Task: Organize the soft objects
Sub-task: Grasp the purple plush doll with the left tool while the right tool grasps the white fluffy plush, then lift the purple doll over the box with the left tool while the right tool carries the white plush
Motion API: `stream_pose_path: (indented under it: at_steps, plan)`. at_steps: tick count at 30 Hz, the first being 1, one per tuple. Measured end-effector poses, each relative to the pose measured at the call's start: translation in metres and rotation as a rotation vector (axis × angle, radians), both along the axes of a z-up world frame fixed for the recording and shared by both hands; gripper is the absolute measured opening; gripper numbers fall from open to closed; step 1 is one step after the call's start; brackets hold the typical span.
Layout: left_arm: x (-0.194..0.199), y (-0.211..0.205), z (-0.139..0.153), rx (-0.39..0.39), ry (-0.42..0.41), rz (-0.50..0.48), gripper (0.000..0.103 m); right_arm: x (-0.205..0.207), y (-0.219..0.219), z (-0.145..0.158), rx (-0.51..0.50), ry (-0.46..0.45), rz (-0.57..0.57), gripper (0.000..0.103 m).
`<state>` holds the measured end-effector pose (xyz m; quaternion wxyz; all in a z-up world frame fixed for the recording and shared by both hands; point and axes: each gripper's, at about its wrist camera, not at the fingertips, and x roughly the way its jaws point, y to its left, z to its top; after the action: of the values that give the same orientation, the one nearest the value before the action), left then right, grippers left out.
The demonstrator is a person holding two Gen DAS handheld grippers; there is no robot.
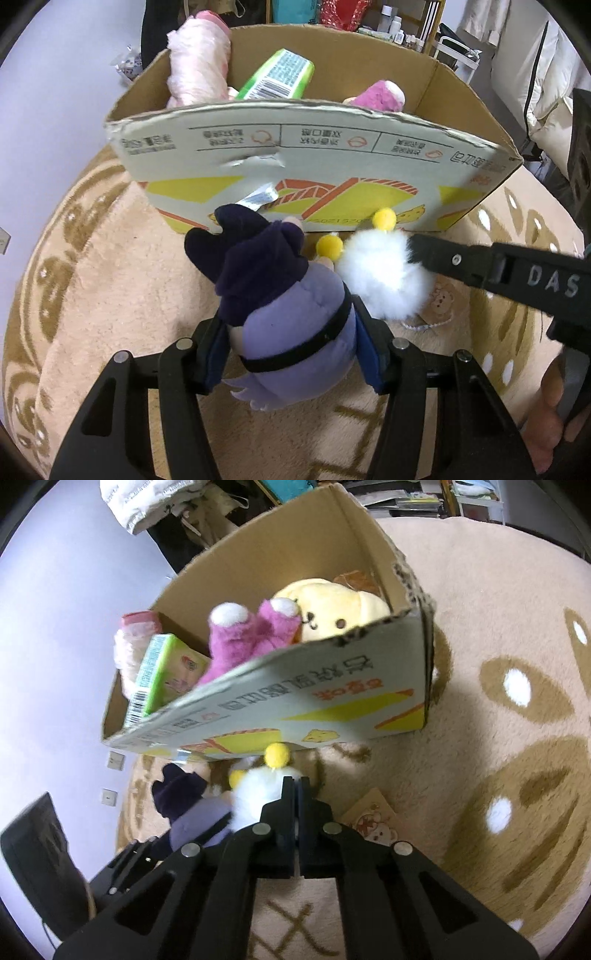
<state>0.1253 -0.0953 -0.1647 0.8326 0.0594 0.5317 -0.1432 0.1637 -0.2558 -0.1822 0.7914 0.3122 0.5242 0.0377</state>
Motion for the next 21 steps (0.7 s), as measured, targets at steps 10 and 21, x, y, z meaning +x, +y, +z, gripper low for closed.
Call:
stream_pose_path:
  at_steps: [10,21]
  plan:
    - [-0.005,0.006,0.009,0.045,-0.038,0.027,0.058,-0.022,-0.012,0.027,-0.047,-0.054,-0.019,0.002]
    - [-0.022,0.012,0.045,0.071,-0.165,0.065,0.058,-0.029,-0.010,0.060,-0.093,-0.117,-0.005,0.001]
